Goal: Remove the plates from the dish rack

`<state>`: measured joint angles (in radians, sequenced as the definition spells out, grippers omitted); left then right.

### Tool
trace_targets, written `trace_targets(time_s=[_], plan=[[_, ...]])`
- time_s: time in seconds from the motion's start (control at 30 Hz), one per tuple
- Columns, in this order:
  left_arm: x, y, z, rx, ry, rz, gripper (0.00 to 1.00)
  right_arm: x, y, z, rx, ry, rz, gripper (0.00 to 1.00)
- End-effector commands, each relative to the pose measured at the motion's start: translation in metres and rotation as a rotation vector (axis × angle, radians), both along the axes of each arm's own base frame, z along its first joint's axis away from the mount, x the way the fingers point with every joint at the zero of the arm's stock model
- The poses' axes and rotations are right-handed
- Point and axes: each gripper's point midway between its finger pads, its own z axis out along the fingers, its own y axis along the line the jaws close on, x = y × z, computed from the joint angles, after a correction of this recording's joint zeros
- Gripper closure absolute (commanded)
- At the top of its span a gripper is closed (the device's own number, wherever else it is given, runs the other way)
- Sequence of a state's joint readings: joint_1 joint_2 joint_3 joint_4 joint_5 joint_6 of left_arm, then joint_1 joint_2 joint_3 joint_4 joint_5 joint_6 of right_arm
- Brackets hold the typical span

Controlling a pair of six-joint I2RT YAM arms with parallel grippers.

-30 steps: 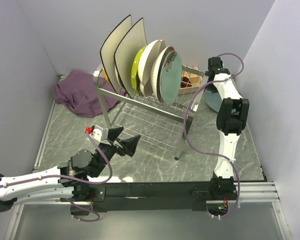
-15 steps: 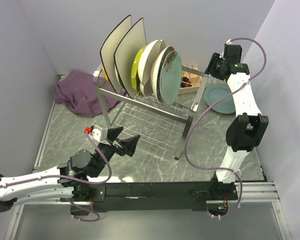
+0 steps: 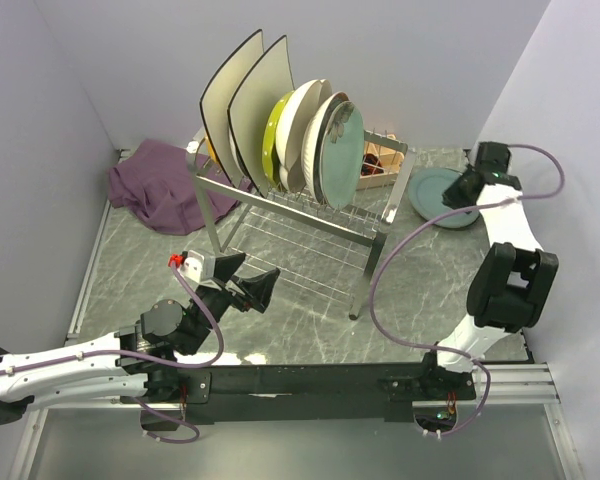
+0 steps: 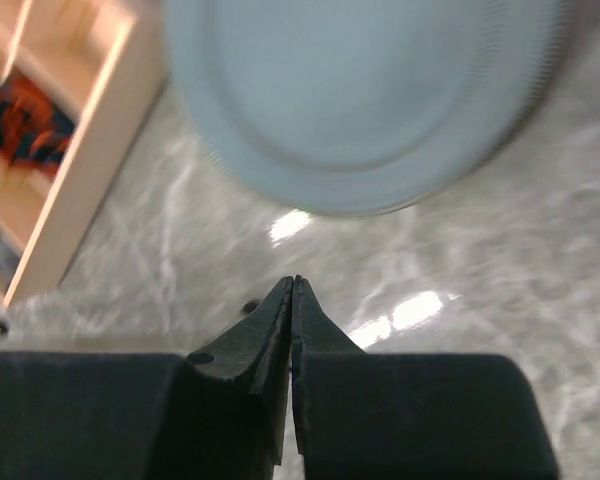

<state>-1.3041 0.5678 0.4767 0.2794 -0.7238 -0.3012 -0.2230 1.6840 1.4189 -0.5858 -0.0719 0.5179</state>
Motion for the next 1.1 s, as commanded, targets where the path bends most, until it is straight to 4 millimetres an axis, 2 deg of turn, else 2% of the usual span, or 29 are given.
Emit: trace_targets(time_s=[0.0,0.13,0.17,0.27,0.37,0.47,0.6,0.77,1.07], plan=[[0.0,0.001,0.008,-0.025,-0.014,0.0,0.01,-0.002,-0.017,0.007,-0.001,-0.073,-0.041,0.93],[0.0,0.002,0.007,-0.025,-0.014,0.002,0.01,-0.011,-0.015,-0.018,0.028,-0.048,-0.076,0.93],[0.0,0.002,0.008,-0.028,-0.012,0.005,0.0,-0.013,-0.014,-0.032,0.038,-0.025,-0.09,0.93],[0.0,0.001,0.007,-0.026,-0.013,0.002,0.01,-0.018,-0.021,-0.057,0.028,0.022,-0.139,0.93],[0.0,-0.001,0.006,-0.022,-0.012,-0.001,0.0,-0.018,-0.028,-0.077,0.027,0.06,-0.175,0.93],[0.0,-0.003,0.005,-0.011,-0.008,-0.003,0.01,-0.013,-0.033,-0.09,0.027,0.069,-0.188,0.92],[-0.001,-0.003,0.006,-0.014,-0.009,-0.008,0.01,-0.001,-0.049,-0.095,-0.008,0.078,-0.219,0.9],[-0.001,-0.003,0.005,-0.014,-0.012,-0.009,0.01,0.013,-0.063,-0.091,-0.043,0.079,-0.249,0.89],[0.0,-0.005,0.004,-0.008,-0.009,-0.011,0.0,0.017,-0.076,-0.085,-0.092,0.067,-0.284,0.88]])
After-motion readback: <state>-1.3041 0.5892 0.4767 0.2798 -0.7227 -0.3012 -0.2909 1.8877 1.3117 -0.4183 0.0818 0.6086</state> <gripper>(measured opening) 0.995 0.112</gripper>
